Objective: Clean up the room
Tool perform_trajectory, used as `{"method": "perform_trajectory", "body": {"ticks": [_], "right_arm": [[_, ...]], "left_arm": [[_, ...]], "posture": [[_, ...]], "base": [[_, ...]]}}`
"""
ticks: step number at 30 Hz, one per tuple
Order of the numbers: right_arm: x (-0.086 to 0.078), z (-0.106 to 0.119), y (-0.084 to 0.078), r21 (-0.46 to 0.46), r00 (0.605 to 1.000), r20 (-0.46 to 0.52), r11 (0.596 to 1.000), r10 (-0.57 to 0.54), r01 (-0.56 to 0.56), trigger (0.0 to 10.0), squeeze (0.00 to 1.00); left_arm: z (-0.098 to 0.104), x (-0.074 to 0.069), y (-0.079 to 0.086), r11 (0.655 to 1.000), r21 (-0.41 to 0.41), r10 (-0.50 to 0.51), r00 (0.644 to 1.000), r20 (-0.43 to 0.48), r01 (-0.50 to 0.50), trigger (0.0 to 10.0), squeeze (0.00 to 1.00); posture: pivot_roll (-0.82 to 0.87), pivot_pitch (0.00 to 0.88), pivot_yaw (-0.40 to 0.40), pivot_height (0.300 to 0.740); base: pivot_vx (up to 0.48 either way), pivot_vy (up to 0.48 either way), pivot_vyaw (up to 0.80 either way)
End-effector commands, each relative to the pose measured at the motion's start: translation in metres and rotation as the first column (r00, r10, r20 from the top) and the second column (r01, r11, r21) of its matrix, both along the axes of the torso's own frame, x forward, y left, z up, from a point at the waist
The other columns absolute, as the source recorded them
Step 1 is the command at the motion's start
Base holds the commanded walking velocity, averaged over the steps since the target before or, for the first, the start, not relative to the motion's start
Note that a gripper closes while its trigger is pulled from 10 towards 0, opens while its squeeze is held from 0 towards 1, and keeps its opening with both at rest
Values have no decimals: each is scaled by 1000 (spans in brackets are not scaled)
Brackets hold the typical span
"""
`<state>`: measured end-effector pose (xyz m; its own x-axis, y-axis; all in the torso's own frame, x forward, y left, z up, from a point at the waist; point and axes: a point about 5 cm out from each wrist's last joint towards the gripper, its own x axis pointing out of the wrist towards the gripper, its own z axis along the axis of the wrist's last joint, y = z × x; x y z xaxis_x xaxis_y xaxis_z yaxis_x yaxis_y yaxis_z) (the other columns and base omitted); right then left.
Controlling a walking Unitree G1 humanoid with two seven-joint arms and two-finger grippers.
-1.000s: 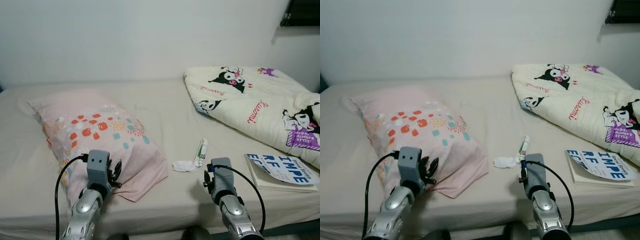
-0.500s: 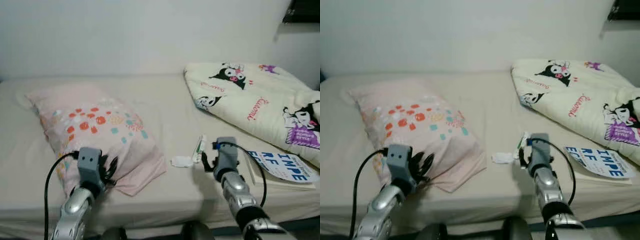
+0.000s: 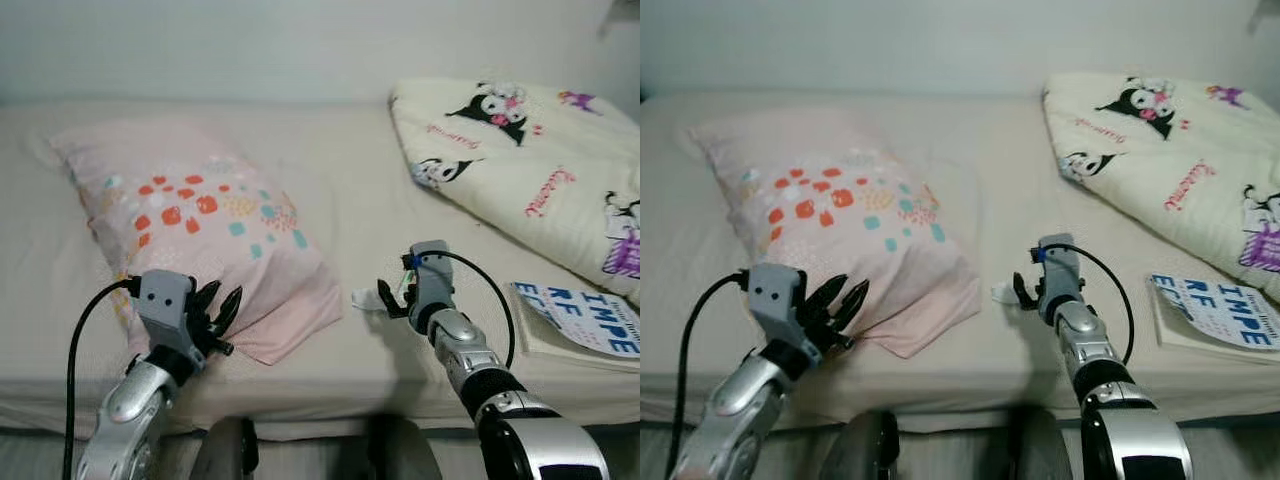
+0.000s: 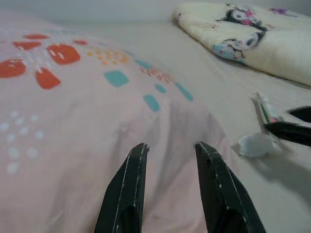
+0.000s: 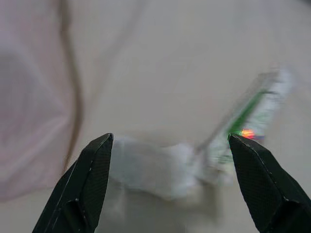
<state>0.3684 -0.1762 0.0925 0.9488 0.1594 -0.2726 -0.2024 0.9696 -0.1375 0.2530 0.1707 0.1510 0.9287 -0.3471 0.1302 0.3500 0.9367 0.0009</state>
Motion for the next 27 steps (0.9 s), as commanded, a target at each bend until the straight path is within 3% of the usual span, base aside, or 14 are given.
{"method": "perform_trajectory", "body": {"ticks": [1, 3, 4, 6, 7, 8, 10, 11, 12, 19, 25, 26, 27], "right_arm": [[-5, -10, -5, -89, 997, -72, 996, 17, -24, 10000, 1000], [-5, -10, -5, -89, 997, -72, 996, 17, -24, 10000, 1000], [-4, -9, -9, -209, 994, -100, 976, 46, -66, 10000, 1000], [-4, -9, -9, -209, 994, -100, 976, 46, -66, 10000, 1000], [-3, -8, -11, -271, 992, -112, 958, 59, -88, 10000, 1000], [-3, -8, -11, -271, 992, -112, 958, 59, -88, 10000, 1000], [-2, -6, -15, -407, 986, -132, 902, 100, -146, 10000, 1000], [-2, -6, -15, -407, 986, -132, 902, 100, -146, 10000, 1000], [-1, -3, -18, -460, 986, -131, 874, 107, -156, 10000, 1000], [6, 11, -28, -556, 993, -73, 823, 95, -119, 10000, 1000], [7, 16, -29, -528, 996, -38, 845, 79, -87, 10000, 1000], [7, 17, -33, -501, 999, -19, 864, 45, -48, 10000, 459], [7, 17, -33, -501, 999, -19, 864, 45, -48, 10000, 459]], "left_arm": [[3, -9, 0, 999, -4, -55, 998, -39, 54, 10000, 0], [3, -9, 0, 999, -4, -55, 998, -39, 54, 10000, 0], [5, -20, -3, 995, -32, -100, 993, -66, 99, 10000, 0], [5, -20, -3, 995, -32, -100, 993, -66, 99, 10000, 0], [6, -25, -4, 993, -53, -106, 991, -79, 102, 10000, 0], [6, -25, -4, 993, -53, -106, 991, -79, 102, 10000, 0], [7, -32, -9, 991, -76, -114, 989, -98, 107, 10000, 0], [7, -32, -9, 991, -76, -114, 989, -98, 107, 10000, 0], [6, -35, -10, 991, -80, -114, 988, -103, 106, 10000, 0], [11, -42, -6, 995, -68, -83, 989, -124, 75, 10000, 0], [13, -42, -5, 995, -48, -90, 988, -128, 85, 10000, 0], [15, -43, -4, 995, -36, -97, 987, -131, 93, 10000, 0], [15, -43, -4, 995, -36, -97, 987, -131, 93, 10000, 0]], "posture": [[211, 339, -56, 606], [211, 339, -56, 606], [213, 371, -54, 606], [213, 371, -54, 606], [214, 377, -55, 606], [214, 377, -55, 606], [214, 383, -58, 606], [214, 383, -58, 606], [221, 390, -61, 606], [244, 401, -53, 606], [255, 400, -44, 606], [263, 399, -39, 606], [263, 399, -39, 606]], "base": [[0, 0, 0], [0, 0, 0], [0, 0, 0], [0, 0, 0], [0, 0, 0], [0, 0, 0], [0, 0, 0], [0, 0, 0], [0, 0, 0], [0, 0, 0], [0, 0, 0], [0, 0, 0], [0, 0, 0]]}}
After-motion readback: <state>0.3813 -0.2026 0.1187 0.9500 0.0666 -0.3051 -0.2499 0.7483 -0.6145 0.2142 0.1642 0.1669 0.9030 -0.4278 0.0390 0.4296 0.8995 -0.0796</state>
